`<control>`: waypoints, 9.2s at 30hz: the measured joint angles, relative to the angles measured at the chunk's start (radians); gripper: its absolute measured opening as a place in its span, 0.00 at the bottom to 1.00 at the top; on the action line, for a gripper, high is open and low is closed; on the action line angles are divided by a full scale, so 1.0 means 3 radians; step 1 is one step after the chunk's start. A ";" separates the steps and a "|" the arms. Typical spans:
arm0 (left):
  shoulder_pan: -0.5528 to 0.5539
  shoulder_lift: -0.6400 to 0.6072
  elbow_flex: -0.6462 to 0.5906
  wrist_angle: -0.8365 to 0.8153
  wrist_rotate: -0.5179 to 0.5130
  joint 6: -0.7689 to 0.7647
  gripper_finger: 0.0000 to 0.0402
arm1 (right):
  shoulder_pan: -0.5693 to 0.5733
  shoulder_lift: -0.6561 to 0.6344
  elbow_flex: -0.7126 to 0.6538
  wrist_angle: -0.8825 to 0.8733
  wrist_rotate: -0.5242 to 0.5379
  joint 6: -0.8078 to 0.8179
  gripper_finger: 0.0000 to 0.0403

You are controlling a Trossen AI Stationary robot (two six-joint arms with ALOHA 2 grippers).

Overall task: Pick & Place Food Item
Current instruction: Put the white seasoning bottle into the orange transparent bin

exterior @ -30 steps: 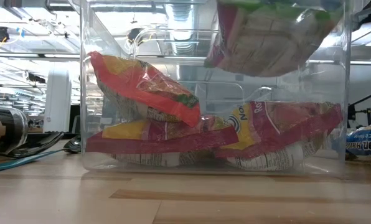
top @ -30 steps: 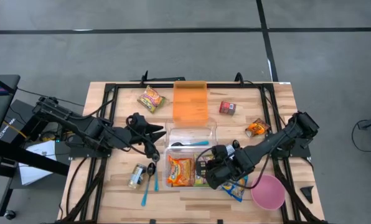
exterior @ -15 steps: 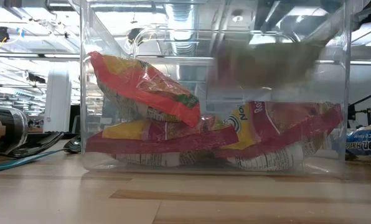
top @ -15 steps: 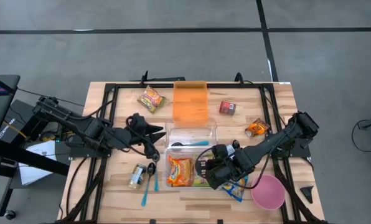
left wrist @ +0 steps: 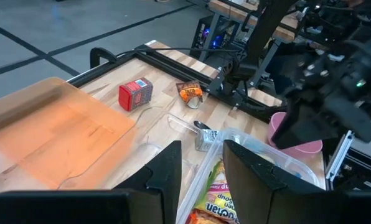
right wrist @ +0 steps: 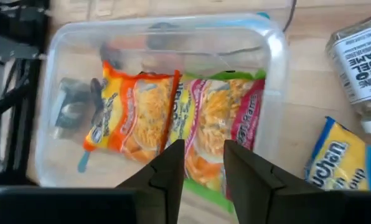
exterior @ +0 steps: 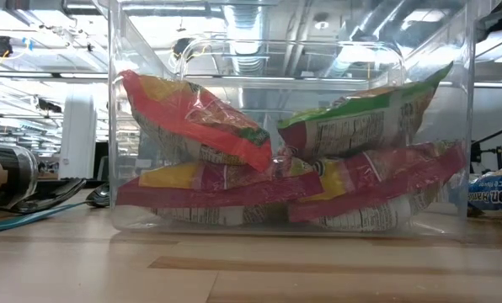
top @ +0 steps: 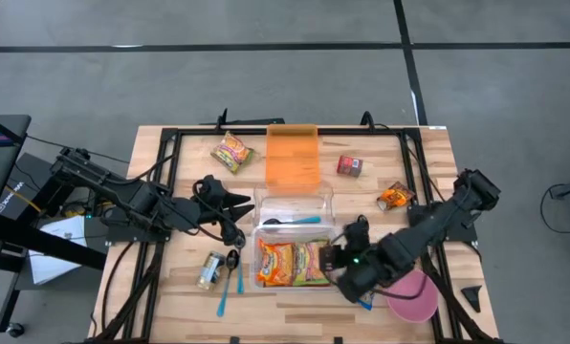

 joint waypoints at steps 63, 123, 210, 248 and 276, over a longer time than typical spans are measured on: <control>0.0098 0.0000 0.0000 0.0716 -0.0101 0.0093 0.28 | 0.0162 -0.0915 -0.1941 0.0212 -0.0755 -0.0689 0.41; 0.0098 0.0000 0.0001 0.0903 -0.0102 0.0175 0.28 | 0.0401 -0.1532 -0.2376 0.0632 -0.0313 -0.0909 0.49; 0.0462 0.1924 0.1738 -0.0585 0.0881 0.4622 0.49 | -0.1638 -0.1158 -0.1294 0.2759 -0.2447 -0.3085 0.49; 0.0927 0.0654 0.0083 0.2451 0.1398 0.1252 0.49 | -0.0965 -0.1790 -0.1292 0.2786 -0.0995 -0.4040 0.71; 0.0652 0.1339 -0.0579 0.4220 0.1751 0.0909 0.49 | -0.0907 -0.1806 -0.1294 0.3402 -0.0594 -0.5173 0.71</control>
